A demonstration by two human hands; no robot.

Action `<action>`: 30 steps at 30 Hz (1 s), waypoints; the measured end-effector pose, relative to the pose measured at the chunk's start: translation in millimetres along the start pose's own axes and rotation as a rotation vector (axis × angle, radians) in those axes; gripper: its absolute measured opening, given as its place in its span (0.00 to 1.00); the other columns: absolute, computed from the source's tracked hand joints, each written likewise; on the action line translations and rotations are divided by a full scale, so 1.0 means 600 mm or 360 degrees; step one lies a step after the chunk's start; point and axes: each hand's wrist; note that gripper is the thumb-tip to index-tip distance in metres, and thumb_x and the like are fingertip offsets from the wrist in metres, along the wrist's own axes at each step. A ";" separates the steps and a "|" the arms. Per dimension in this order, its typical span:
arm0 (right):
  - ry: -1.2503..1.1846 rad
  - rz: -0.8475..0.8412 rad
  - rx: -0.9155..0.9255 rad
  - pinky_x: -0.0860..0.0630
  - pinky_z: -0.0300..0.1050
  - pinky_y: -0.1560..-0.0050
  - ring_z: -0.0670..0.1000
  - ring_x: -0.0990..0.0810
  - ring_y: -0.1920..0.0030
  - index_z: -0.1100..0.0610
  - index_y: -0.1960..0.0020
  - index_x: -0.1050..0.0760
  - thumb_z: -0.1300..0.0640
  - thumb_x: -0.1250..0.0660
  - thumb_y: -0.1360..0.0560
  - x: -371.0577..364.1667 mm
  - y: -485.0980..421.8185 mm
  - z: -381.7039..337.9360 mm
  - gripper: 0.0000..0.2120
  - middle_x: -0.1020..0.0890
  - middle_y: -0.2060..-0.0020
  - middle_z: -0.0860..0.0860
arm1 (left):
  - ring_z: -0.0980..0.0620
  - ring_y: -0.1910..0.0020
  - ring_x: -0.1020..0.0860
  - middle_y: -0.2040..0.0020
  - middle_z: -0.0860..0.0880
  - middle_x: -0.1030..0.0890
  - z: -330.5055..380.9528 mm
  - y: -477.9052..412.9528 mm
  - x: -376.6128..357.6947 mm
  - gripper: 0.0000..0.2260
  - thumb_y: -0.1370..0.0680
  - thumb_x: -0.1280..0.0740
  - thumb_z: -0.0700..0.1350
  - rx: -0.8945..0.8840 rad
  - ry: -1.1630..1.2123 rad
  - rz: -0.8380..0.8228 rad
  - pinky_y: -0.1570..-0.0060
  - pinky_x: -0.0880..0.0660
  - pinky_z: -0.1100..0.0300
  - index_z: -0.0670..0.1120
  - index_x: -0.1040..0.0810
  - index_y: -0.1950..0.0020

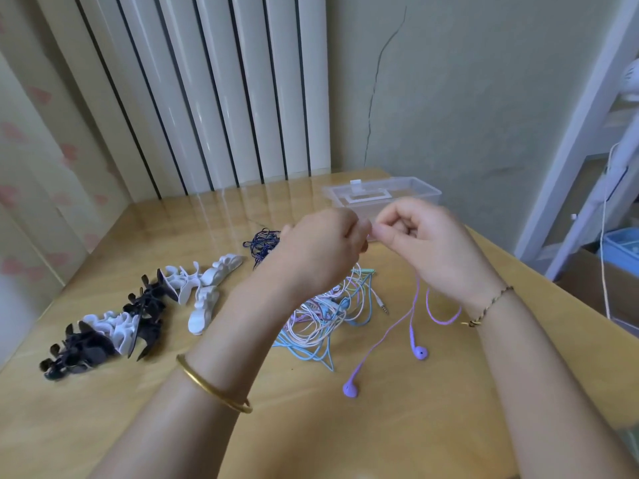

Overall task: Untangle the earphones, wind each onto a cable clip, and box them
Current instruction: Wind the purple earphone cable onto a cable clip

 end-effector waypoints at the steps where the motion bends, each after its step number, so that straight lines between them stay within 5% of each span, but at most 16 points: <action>1: -0.0018 0.0044 -0.0005 0.34 0.39 0.68 0.45 0.32 0.70 0.55 0.61 0.24 0.52 0.32 0.26 -0.002 -0.001 0.005 0.08 0.25 0.70 0.58 | 0.50 0.62 0.23 0.64 0.51 0.20 0.004 0.000 0.004 0.17 0.18 0.44 0.49 0.0019 0.0097 -0.0051 0.48 0.25 0.52 0.48 0.25 0.64; 4: -0.0247 0.0034 -0.0113 0.33 0.42 0.73 0.45 0.34 0.76 0.57 0.60 0.24 0.57 0.33 0.24 -0.002 0.002 0.016 0.07 0.29 0.75 0.47 | 0.55 0.76 0.32 0.74 0.51 0.27 0.005 0.000 0.018 0.18 0.18 0.43 0.44 0.0238 0.1005 -0.0130 0.68 0.31 0.63 0.44 0.28 0.67; 7: -0.0524 -0.0137 -0.0332 0.41 0.37 0.78 0.46 0.40 0.77 0.63 0.53 0.24 0.57 0.36 0.22 -0.004 0.011 0.027 0.09 0.28 0.73 0.48 | 0.57 0.79 0.38 0.77 0.55 0.36 -0.014 -0.007 0.034 0.17 0.20 0.46 0.43 0.0603 0.2112 -0.0116 0.61 0.36 0.61 0.48 0.32 0.69; 9: -0.0857 -0.0186 -0.0462 0.47 0.34 0.79 0.44 0.43 0.77 0.62 0.49 0.26 0.52 0.37 0.24 -0.010 0.017 0.031 0.13 0.27 0.71 0.51 | 0.59 0.79 0.34 0.76 0.56 0.33 -0.023 -0.011 0.041 0.17 0.21 0.44 0.43 0.0754 0.2390 0.0036 0.53 0.35 0.58 0.50 0.32 0.71; 14: -0.1083 -0.0117 -0.0759 0.51 0.34 0.80 0.42 0.44 0.79 0.55 0.47 0.27 0.46 0.30 0.29 -0.022 0.021 0.049 0.17 0.27 0.70 0.52 | 0.61 0.73 0.25 0.71 0.57 0.25 -0.021 -0.015 0.048 0.13 0.22 0.39 0.44 0.0847 0.2439 0.0472 0.49 0.35 0.59 0.51 0.27 0.67; 19: -0.0332 -0.0142 -0.0803 0.39 0.33 0.76 0.43 0.35 0.76 0.59 0.58 0.25 0.61 0.34 0.24 -0.012 0.032 0.070 0.05 0.29 0.74 0.48 | 0.62 0.74 0.24 0.73 0.57 0.24 -0.023 -0.018 0.063 0.13 0.20 0.42 0.45 0.0748 0.2320 0.0778 0.56 0.36 0.60 0.51 0.25 0.63; 22: 0.0387 -0.0311 -0.0783 0.31 0.43 0.63 0.48 0.27 0.67 0.58 0.62 0.22 0.59 0.32 0.26 -0.005 0.030 0.085 0.06 0.23 0.70 0.48 | 0.61 0.76 0.25 0.75 0.56 0.25 -0.016 -0.018 0.060 0.14 0.20 0.42 0.46 0.0699 0.2181 0.0731 0.60 0.37 0.62 0.51 0.26 0.64; 24: 0.0478 -0.0408 -0.0825 0.27 0.43 0.63 0.48 0.25 0.69 0.57 0.60 0.22 0.58 0.33 0.26 -0.002 0.027 0.077 0.05 0.22 0.70 0.48 | 0.61 0.77 0.26 0.76 0.56 0.26 -0.011 -0.017 0.056 0.14 0.21 0.42 0.46 0.0690 0.2081 0.0652 0.63 0.34 0.64 0.50 0.26 0.66; 26: 0.0584 -0.0420 -0.0770 0.23 0.46 0.55 0.50 0.20 0.60 0.55 0.55 0.21 0.59 0.35 0.25 0.001 0.020 0.061 0.05 0.18 0.60 0.49 | 0.60 0.77 0.26 0.76 0.55 0.26 -0.008 -0.016 0.050 0.15 0.21 0.43 0.46 0.0668 0.2005 0.0571 0.66 0.31 0.65 0.50 0.26 0.66; 30: 0.0468 0.0123 -0.0419 0.27 0.49 0.40 0.53 0.23 0.43 0.55 0.42 0.23 0.66 0.44 0.23 -0.001 -0.005 0.032 0.16 0.20 0.45 0.51 | 0.59 0.77 0.26 0.76 0.55 0.26 -0.003 -0.015 0.043 0.15 0.21 0.43 0.47 0.0663 0.1822 0.0423 0.65 0.35 0.64 0.50 0.26 0.67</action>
Point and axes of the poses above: each hand's wrist, its own y-axis away from the middle knuckle, its own x-axis out of the back of the hand, z = x × y
